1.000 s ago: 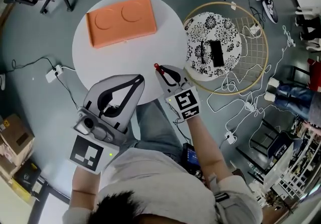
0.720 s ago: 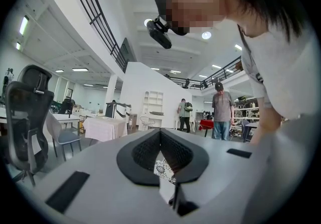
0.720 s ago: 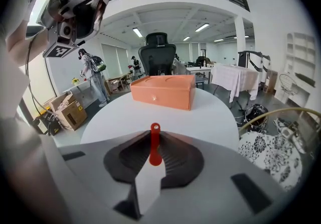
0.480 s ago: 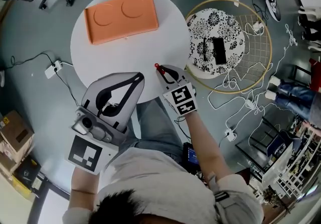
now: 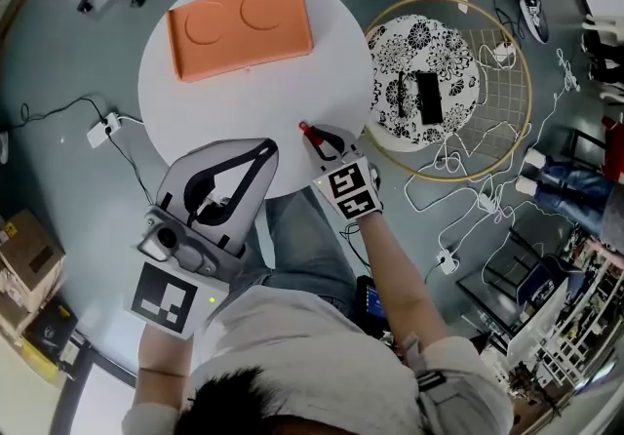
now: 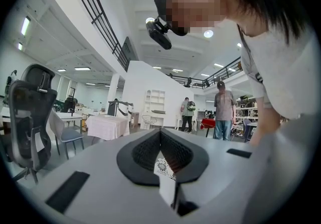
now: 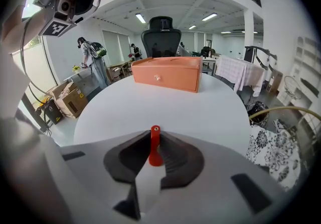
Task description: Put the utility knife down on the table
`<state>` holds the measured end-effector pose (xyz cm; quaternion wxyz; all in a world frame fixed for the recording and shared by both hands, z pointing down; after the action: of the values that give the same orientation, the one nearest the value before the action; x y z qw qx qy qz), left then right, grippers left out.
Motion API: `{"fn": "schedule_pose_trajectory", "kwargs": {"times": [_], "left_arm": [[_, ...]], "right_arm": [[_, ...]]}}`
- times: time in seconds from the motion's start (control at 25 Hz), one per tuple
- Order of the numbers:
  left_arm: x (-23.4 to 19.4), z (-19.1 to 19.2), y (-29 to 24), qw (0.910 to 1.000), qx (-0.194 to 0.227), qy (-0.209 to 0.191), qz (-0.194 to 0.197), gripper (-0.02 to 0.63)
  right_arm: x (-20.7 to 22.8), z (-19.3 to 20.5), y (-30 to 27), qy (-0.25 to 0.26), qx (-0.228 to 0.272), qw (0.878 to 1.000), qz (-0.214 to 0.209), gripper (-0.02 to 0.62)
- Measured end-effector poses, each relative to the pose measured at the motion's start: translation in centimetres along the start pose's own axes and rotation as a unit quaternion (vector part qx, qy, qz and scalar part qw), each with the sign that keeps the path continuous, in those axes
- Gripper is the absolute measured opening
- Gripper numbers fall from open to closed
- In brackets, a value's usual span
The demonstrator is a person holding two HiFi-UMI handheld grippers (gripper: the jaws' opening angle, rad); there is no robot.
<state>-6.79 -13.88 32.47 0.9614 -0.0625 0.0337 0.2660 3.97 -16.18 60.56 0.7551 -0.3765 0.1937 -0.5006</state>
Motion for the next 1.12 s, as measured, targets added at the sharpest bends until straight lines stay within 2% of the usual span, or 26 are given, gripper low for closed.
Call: {"fn": "schedule_pose_trajectory", "kwargs": {"times": [0.28,0.52,0.76,0.92,1.12], "left_arm": [[0.3,-0.1,0.5,1.0000,0.000,-0.003,-0.002,0.009],[0.5,-0.4,1.2,1.0000,0.006,-0.008,0.002,0.009],[0.5,-1.1,1.9,0.9997,0.016,-0.015,0.014,0.011],[1.8,-2.0,2.4,0.9990,0.024,-0.025,0.030,0.011],[1.9,-3.1,3.0,0.9973,0.034,-0.035,0.056,0.011]], "right_arm": [[-0.1,0.0,0.1,-0.001,-0.003,1.000,-0.004,0.061],[-0.6,-1.3,0.7,0.001,0.017,1.000,0.002,0.061],[-0.8,-4.0,2.4,-0.014,0.066,0.998,0.019,0.011],[-1.4,-5.2,5.0,-0.029,0.102,0.994,0.030,0.011],[-2.8,-8.8,8.2,-0.042,0.159,0.985,0.044,0.009]]}}
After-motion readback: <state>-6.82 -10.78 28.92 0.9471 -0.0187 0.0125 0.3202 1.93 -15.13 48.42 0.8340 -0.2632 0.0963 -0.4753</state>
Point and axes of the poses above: the fingertips, and each gripper's own axes: y backward along the fingers, x to its right, z out of its underside, the point moved 3 cm from there along y, backward along the fingers, and after that the axes turned 2 degrees about -x, right-handed, at the moved point
